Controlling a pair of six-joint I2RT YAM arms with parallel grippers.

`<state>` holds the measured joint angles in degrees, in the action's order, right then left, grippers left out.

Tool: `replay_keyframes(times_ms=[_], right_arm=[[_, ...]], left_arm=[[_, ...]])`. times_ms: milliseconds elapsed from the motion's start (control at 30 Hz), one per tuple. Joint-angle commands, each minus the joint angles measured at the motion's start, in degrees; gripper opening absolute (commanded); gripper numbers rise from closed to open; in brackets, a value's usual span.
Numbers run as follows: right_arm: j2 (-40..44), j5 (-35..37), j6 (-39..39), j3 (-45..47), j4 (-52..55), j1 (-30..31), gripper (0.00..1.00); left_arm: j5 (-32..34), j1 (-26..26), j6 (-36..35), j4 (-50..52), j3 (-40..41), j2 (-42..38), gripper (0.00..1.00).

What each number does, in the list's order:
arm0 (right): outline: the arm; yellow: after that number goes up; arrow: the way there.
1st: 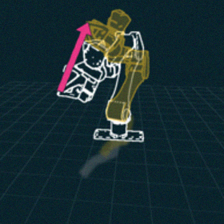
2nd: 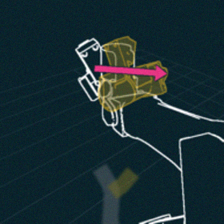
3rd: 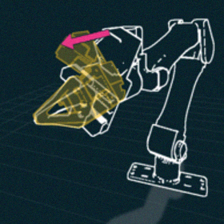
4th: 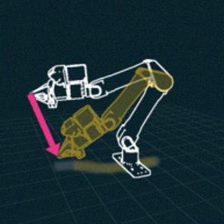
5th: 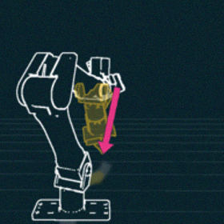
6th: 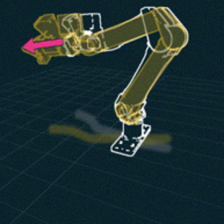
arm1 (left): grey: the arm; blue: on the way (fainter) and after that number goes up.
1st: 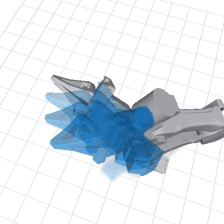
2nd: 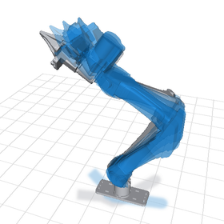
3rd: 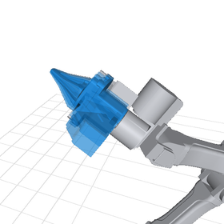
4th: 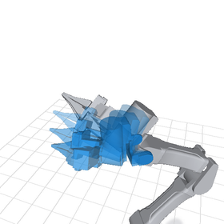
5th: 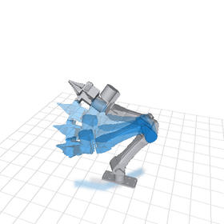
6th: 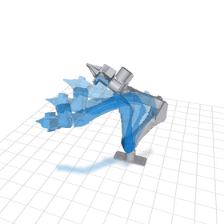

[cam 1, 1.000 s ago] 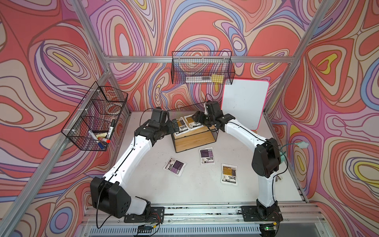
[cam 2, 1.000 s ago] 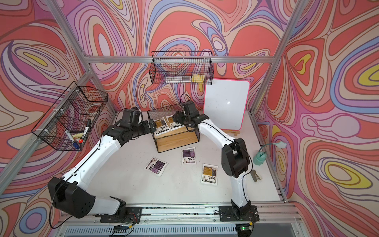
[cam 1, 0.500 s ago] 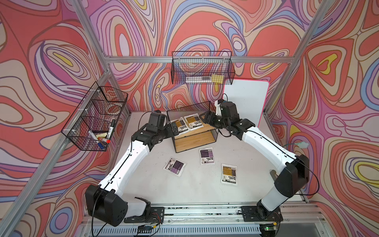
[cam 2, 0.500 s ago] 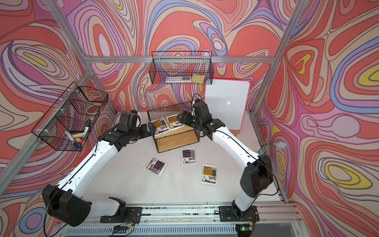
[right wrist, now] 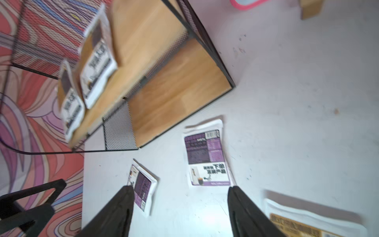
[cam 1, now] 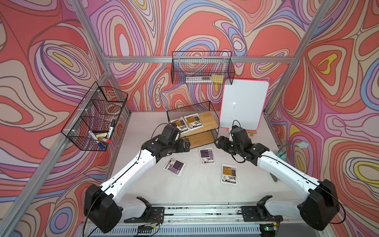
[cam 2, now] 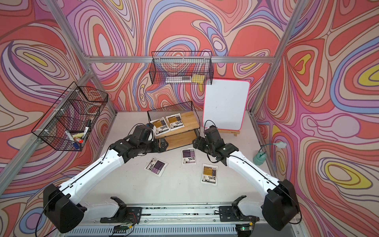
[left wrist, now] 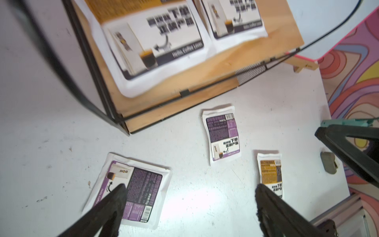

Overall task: Place the bagged coffee beans on the shelf by color
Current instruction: Move the bagged coffee beans to the center of the board.

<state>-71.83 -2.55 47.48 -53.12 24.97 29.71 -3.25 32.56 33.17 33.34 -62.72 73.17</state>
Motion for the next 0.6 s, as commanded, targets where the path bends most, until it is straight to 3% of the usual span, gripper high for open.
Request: replay_keyframes(times_ms=[0, 233, 567], right_arm=[[3.4, 1.6, 2.5, 5.7, 2.6, -0.8, 0.74], [8.9, 2.3, 4.0, 13.3, 7.8, -2.3, 0.74], [9.7, 2.6, 7.0, 19.4, 11.5, -2.6, 0.74]], left_arm=[[2.6, 3.5, 0.9, -1.0, 2.5, -1.3, 0.99], [3.2, 8.6, 0.4, -3.2, 8.1, -0.8, 0.99], [2.5, 9.2, -1.4, -4.9, 9.9, -0.1, 0.99]])
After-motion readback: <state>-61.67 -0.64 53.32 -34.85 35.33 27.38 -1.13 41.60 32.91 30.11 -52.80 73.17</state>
